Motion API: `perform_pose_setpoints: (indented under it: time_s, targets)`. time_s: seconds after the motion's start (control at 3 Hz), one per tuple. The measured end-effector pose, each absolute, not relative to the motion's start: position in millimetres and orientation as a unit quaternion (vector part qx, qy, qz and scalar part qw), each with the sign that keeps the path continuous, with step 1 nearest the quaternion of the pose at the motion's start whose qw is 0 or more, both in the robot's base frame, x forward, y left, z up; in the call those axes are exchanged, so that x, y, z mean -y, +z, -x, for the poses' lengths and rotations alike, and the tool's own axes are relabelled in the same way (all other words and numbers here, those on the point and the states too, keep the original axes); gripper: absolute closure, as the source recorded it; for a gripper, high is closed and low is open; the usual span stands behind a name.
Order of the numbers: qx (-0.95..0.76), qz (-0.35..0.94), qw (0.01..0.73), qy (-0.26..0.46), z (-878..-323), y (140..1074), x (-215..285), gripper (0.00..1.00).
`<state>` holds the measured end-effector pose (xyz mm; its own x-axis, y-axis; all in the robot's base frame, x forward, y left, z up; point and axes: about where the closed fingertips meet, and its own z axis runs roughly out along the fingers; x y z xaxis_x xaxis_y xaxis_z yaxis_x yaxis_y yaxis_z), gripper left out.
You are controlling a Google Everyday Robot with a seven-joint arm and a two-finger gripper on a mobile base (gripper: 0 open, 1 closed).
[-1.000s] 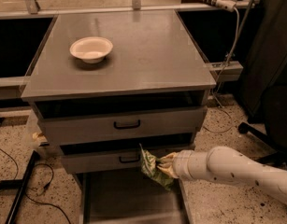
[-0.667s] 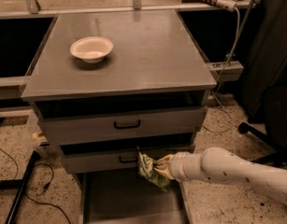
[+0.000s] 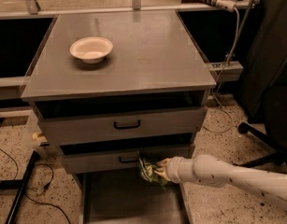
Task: Place green jalapeno chip bag into bottom drawer
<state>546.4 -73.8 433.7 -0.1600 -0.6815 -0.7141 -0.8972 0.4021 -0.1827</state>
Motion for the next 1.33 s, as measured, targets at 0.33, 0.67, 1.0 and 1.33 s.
perform_pose_setpoints:
  time_s: [0.33,0.67,1.0,1.33]
  targets:
    - [-0.718,0.559,0.388,0.145,-564.6,388.7,84.0,1.00]
    - [-0.689,0.590,0.380,0.182,-564.5,352.2,85.6,1.00]
    - [-0.683,0.596,0.373,0.197,-559.7,351.1,83.2,1.00]
    - [-0.683,0.596,0.373,0.197,-559.6,351.0,83.2,1.00]
